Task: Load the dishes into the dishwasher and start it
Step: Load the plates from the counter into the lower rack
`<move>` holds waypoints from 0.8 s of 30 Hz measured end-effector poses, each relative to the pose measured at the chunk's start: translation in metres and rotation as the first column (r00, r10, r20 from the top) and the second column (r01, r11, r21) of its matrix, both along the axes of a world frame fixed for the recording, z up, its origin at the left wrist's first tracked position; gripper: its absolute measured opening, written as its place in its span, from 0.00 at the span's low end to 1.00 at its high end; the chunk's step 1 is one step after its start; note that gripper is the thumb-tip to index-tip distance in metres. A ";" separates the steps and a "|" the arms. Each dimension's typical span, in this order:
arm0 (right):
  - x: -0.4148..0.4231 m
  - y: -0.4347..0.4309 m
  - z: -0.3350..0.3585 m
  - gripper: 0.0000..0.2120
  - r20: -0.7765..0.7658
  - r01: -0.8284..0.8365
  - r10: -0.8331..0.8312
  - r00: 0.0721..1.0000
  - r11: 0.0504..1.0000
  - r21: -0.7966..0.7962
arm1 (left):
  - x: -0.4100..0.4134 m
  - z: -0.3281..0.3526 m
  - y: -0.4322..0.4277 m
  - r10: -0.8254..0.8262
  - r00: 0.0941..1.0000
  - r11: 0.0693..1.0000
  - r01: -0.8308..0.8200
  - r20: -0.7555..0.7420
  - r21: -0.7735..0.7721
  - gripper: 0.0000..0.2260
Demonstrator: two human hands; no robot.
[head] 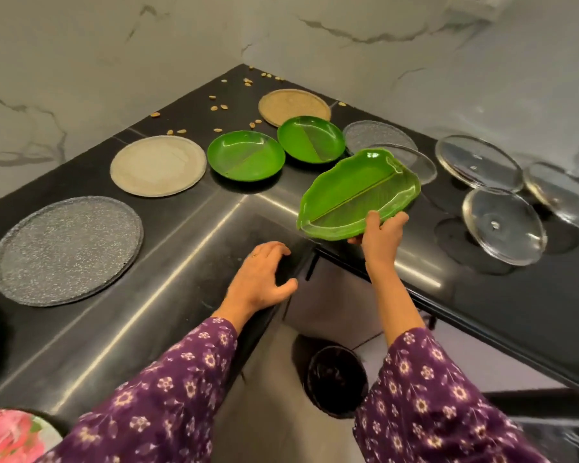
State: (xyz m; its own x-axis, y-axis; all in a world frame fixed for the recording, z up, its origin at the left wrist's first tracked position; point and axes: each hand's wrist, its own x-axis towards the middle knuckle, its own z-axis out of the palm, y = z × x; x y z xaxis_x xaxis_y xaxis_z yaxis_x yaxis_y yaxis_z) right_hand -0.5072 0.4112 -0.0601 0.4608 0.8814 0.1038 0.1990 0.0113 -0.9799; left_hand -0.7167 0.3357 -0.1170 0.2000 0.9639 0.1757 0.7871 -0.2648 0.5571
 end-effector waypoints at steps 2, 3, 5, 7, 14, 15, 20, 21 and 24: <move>0.034 -0.025 0.012 0.07 0.132 0.012 -0.018 0.991 0.999 0.050 | 0.002 0.003 -0.002 0.008 1.000 1.000 -0.007 -0.021 0.017 0.25; 0.053 -0.038 0.018 0.07 0.168 0.018 -0.028 0.985 0.998 0.058 | 0.004 0.004 -0.003 0.021 0.999 1.000 -0.020 -0.033 0.019 0.25; 0.094 -0.064 0.022 0.07 0.195 0.043 -0.054 0.979 0.997 0.059 | 0.006 0.007 -0.005 0.032 0.997 0.999 -0.029 -0.076 0.028 0.27; 0.139 -0.094 0.023 0.07 0.200 0.067 -0.073 0.977 0.997 0.037 | 0.012 0.007 -0.008 0.035 0.991 0.998 -0.028 -0.128 0.052 0.27; 0.294 -0.236 0.007 0.08 0.356 0.086 -0.070 0.932 0.996 -0.030 | 0.142 0.017 -0.029 -0.132 0.980 0.971 0.158 -0.149 0.179 0.21; 0.308 -0.256 0.004 0.09 0.421 0.074 -0.042 0.906 0.995 -0.061 | 0.168 0.020 -0.033 -0.177 0.975 0.962 0.201 -0.137 0.184 0.21; 0.395 -0.364 -0.022 0.09 0.564 0.085 0.108 0.819 0.949 -0.305 | 0.328 0.033 -0.078 -0.448 0.891 0.864 0.451 -0.070 0.223 0.19; 0.409 -0.382 -0.027 0.08 0.550 0.072 0.135 0.824 0.938 -0.338 | 0.358 0.036 -0.089 -0.505 0.860 0.832 0.507 -0.071 0.227 0.19; 0.449 -0.429 -0.049 0.08 0.544 0.063 0.194 0.817 0.906 -0.418 | 0.438 0.042 -0.117 -0.652 0.751 0.717 0.654 -0.101 0.242 0.20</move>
State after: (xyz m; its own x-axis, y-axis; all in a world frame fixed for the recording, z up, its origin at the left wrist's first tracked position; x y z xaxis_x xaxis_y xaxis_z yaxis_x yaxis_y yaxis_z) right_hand -0.0585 -0.0174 -0.1095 0.3725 0.9271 -0.0425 0.7254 -0.3194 -0.6097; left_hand -0.2786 0.2188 -0.0746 0.7658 0.5167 0.3828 0.3703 -0.8410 0.3944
